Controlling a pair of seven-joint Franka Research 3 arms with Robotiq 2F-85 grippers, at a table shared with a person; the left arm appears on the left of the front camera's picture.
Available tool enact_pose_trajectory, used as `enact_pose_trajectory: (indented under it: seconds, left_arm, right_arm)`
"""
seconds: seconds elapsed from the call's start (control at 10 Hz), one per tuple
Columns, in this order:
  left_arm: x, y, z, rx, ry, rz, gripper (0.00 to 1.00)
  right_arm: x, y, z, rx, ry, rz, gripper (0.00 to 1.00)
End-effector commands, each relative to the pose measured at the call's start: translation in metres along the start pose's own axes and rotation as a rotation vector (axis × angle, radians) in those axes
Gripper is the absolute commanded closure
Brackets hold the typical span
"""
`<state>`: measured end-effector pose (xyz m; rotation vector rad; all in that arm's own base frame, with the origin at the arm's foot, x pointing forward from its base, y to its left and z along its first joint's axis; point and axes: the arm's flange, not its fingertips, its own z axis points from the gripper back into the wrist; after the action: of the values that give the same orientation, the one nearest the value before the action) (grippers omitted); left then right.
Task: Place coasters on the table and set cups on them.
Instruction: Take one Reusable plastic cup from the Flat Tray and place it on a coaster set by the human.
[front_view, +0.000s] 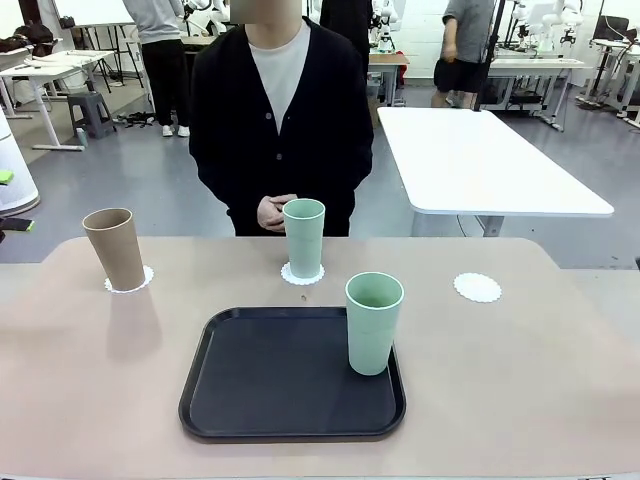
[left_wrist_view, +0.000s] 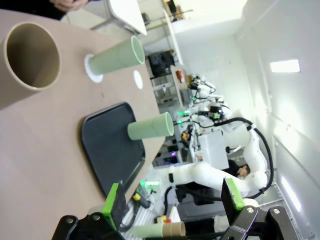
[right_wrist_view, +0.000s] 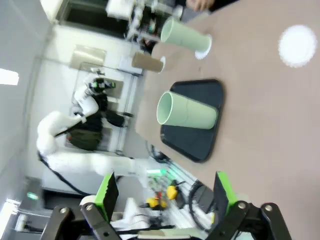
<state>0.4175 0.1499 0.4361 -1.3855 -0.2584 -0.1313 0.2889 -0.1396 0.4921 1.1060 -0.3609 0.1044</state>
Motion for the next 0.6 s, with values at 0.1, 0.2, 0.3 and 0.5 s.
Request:
enact_pose_trajectory:
  seconds: [0.1, 0.2, 0.3, 0.5]
  left_arm:
    - [-0.001, 0.000, 0.001, -0.001, -0.006, -0.001, 0.00]
    - [-0.001, 0.000, 0.001, -0.001, -0.006, -0.001, 0.00]
    - [-0.001, 0.000, 0.001, -0.001, -0.006, -0.001, 0.00]
    - [-0.001, 0.000, 0.001, -0.001, -0.006, -0.001, 0.00]
  right_arm:
    - [0.048, 0.024, -0.035, -0.228, 0.167, 0.437, 0.00]
    - [0.043, 0.030, -0.057, -0.297, 0.265, 0.571, 0.00]
    - [0.037, 0.036, -0.079, -0.342, 0.314, 0.688, 0.00]
    - [0.011, 0.048, -0.123, -0.386, 0.375, 0.846, 0.00]
